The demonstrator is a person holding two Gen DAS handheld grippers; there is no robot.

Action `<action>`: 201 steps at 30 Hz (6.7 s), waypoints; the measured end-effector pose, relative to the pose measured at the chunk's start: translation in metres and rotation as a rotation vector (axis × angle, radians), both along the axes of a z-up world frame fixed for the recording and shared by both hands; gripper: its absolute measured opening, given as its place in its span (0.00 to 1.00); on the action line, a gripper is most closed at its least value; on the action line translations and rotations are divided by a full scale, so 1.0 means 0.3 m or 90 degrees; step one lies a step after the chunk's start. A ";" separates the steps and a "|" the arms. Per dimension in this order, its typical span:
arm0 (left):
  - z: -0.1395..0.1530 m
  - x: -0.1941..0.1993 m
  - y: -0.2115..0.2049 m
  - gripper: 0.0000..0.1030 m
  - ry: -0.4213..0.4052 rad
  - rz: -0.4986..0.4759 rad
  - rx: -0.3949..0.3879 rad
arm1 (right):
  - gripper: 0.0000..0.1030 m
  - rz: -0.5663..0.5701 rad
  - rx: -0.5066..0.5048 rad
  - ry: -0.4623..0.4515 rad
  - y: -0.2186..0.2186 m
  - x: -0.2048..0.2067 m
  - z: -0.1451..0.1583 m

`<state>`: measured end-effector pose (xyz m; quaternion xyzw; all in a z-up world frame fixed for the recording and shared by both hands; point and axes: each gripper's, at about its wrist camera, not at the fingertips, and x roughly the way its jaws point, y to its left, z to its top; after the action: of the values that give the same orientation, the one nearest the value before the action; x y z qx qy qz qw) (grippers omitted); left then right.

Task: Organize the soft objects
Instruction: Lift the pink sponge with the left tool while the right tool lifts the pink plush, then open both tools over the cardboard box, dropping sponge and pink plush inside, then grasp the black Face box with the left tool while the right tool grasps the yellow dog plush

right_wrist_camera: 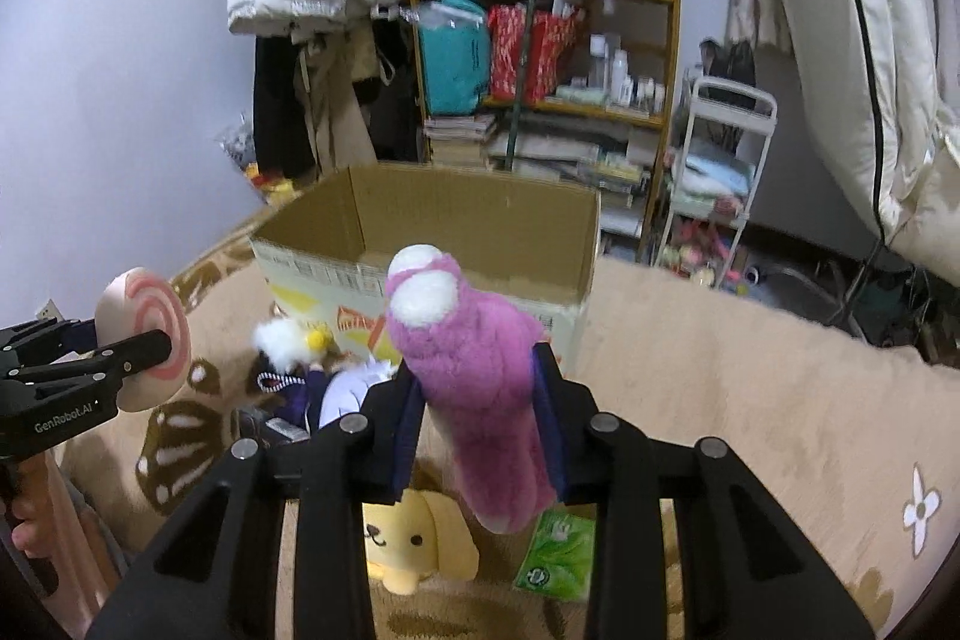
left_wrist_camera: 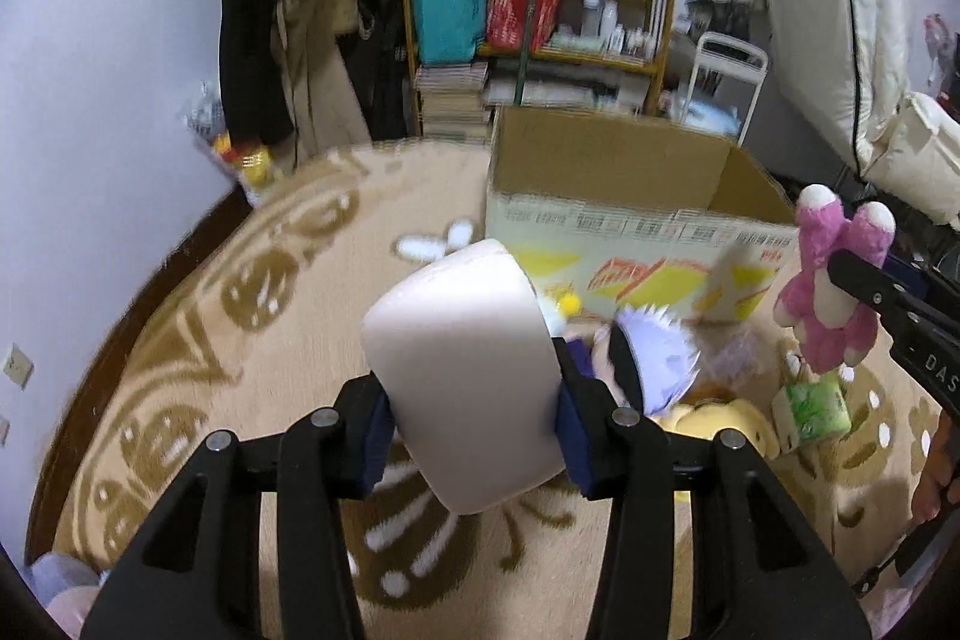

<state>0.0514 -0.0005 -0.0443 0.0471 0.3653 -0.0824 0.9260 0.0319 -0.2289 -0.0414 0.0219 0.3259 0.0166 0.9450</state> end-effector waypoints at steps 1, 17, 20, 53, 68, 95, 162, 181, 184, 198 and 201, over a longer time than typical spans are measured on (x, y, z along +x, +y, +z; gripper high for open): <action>0.013 -0.009 -0.009 0.43 -0.017 -0.006 0.004 | 0.35 0.000 0.000 -0.008 0.000 -0.005 0.010; 0.198 0.009 -0.104 0.44 -0.216 -0.057 0.010 | 0.35 -0.001 0.018 -0.154 -0.019 0.024 0.223; 0.223 0.052 -0.114 0.44 -0.232 -0.059 0.004 | 0.35 0.003 0.018 -0.176 -0.028 0.052 0.246; 0.005 0.334 -0.305 0.57 -0.135 -0.136 0.062 | 0.37 0.026 0.075 -0.109 -0.068 0.285 0.001; 0.000 0.334 -0.250 0.91 -0.119 -0.089 0.073 | 0.66 0.013 0.094 -0.100 -0.093 0.272 0.001; 0.075 0.070 -0.086 0.93 -0.094 -0.054 0.054 | 1.00 -0.054 0.099 -0.092 -0.091 -0.013 0.103; -0.263 0.249 -0.098 0.93 0.254 -0.076 -0.015 | 1.00 0.029 0.106 0.294 0.069 0.135 -0.317; -0.372 0.254 -0.151 0.62 0.339 -0.110 -0.003 | 0.78 0.110 0.103 0.388 0.181 0.161 -0.432; -0.371 0.247 -0.155 0.62 0.330 -0.108 0.004 | 0.74 0.118 0.111 0.384 0.185 0.162 -0.423; -0.220 0.117 -0.133 0.62 0.210 -0.050 0.015 | 0.68 0.035 0.102 0.265 0.089 0.051 -0.255; -0.167 0.086 -0.119 0.62 0.161 -0.036 0.024 | 0.68 0.004 0.108 0.212 0.062 0.025 -0.194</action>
<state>0.0773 -0.0364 -0.0945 0.0644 0.4790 -0.1068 0.8689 0.0394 -0.2105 -0.0996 0.1029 0.4755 0.0431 0.8726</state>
